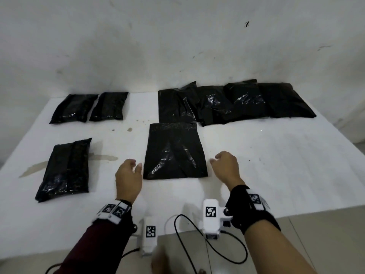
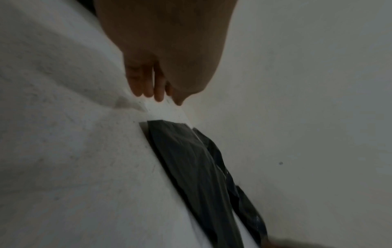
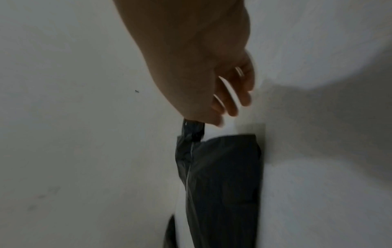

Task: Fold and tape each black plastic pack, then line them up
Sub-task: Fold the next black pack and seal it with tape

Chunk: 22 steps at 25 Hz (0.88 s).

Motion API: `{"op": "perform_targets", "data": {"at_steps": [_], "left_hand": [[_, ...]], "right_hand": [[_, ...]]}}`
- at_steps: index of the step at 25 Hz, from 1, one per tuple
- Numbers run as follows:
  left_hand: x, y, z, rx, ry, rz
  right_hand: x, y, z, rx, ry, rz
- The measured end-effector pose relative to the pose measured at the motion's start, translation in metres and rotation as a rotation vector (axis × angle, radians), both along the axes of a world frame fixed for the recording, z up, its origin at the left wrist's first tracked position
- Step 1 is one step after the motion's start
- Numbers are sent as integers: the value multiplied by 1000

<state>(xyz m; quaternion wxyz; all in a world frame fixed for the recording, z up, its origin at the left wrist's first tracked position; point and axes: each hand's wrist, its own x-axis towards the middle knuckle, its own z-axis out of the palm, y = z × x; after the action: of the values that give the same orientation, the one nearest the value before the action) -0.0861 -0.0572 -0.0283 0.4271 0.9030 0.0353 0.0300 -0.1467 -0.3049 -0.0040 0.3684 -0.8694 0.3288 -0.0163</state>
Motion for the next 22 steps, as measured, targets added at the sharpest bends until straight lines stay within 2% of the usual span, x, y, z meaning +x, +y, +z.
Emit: {"op": "perform_targets", "data": {"at_steps": [1,3,5,7,8,12,17,20,22], "left_hand": [[-3,-8,1,70,-114,-120],[-7,-26,-3,216,-160,-387],[-9,-40,-16,450,-75,-560],[-10,-41,-32,605,36,-618],[-10,-39,-36,635,71,-630],[-7,-28,-42,638,77,-660],[-15,-14,-41,568,54,-676],[-20,-3,-34,362,94,-595],[-17,-2,-30,299,49,-514]], "right_hand": [[2,11,2,-68,-120,37],[5,40,0,-141,-222,265],[7,60,-21,-248,-70,539],[4,63,-43,-338,108,668],[2,59,-54,-368,125,690],[-3,41,-66,-381,93,730],[-19,28,-62,-340,100,677],[-20,25,-56,-190,43,563],[-15,29,-48,-136,-35,450]]}}
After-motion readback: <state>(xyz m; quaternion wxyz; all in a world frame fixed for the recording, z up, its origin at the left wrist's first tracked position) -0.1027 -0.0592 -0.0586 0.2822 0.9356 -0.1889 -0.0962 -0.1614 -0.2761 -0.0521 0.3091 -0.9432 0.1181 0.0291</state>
